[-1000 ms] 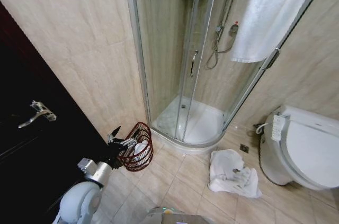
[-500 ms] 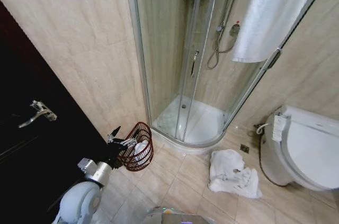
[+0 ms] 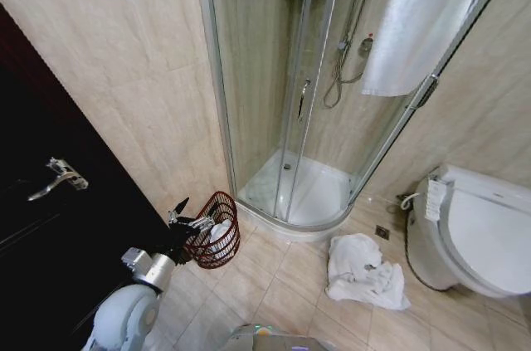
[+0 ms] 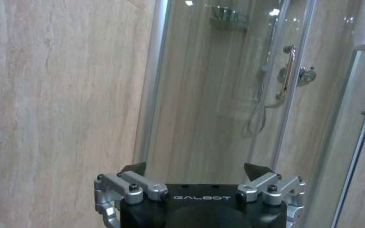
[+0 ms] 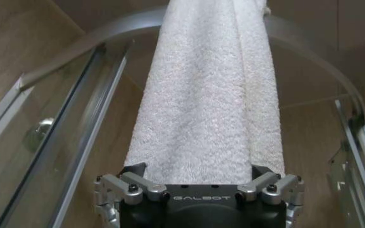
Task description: Discard the used towel into the hamper.
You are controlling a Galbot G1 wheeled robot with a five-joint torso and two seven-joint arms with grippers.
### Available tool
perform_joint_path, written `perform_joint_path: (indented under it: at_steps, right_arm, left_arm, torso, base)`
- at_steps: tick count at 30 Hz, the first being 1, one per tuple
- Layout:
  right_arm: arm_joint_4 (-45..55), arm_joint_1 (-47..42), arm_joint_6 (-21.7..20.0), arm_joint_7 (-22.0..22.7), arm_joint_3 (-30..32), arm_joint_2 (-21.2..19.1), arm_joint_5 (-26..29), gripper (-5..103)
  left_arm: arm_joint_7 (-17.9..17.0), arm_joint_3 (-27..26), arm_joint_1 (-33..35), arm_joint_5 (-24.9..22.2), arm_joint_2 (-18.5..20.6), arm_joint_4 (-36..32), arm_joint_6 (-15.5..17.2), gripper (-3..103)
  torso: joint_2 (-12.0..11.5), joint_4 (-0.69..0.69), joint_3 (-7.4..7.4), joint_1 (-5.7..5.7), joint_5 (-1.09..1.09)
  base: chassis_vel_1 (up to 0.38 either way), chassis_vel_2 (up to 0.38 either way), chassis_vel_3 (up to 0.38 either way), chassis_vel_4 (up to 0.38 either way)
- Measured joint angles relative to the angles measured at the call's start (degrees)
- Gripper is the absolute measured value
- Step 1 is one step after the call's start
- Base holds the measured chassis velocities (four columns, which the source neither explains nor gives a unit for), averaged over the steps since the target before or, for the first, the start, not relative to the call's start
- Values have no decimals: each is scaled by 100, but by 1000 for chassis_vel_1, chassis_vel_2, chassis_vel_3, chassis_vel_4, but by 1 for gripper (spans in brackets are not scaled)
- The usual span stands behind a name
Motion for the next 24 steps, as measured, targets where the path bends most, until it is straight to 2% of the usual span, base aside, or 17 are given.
perform_joint_path:
  at_steps: [3,5,8,10,14,16,20,22,23,24]
  right_arm:
    - [-153,-9,-124,149,62,-132,-142,103]
    - [-194,-10,-163,216,73,-161,-192,101]
    - [-268,-21,-261,322,87,-216,-272,90]
    - [-276,-29,-272,328,94,-224,-285,90]
    - [-284,-76,-305,331,147,-235,-288,73]
    - [-286,-81,-306,332,154,-235,-286,73]
    - [-301,-87,-308,325,172,-206,-273,57]
    - [-302,-87,-309,324,174,-201,-270,57]
    - [-302,-85,-314,323,184,-186,-261,49]
    - [-300,-83,-315,323,187,-179,-258,49]
  left_arm:
    - [0,0,0,0,0,0,0,100]
    - [0,0,0,0,0,0,0,100]
    - [0,0,0,0,0,0,0,100]
    - [0,0,0,0,0,0,0,100]
    - [0,0,0,0,0,0,0,100]
    - [0,0,0,0,0,0,0,100]
    - [0,0,0,0,0,0,0,100]
    - [0,0,0,0,0,0,0,100]
    - [0,0,0,0,0,0,0,100]
    - [0,0,0,0,0,0,0,100]
  torso:
    - [0,0,0,0,-1]
    - [0,0,0,0,-1]
    - [0,-1,0,0,2]
    - [0,-1,0,0,2]
    - [0,0,0,0,1]
    - [0,0,0,0,1]
    - [0,-1,0,0,1]
    - [0,-1,0,0,1]
    - [0,0,0,-1,1]
    - [0,0,-1,0,1]
  base:
    - [0,0,0,0]
    - [0,0,0,0]
    - [0,0,0,0]
    - [0,0,0,0]
    - [0,0,0,0]
    - [0,0,0,0]
    - [0,0,0,0]
    - [0,0,0,0]
    - [0,0,0,0]
    - [0,0,0,0]
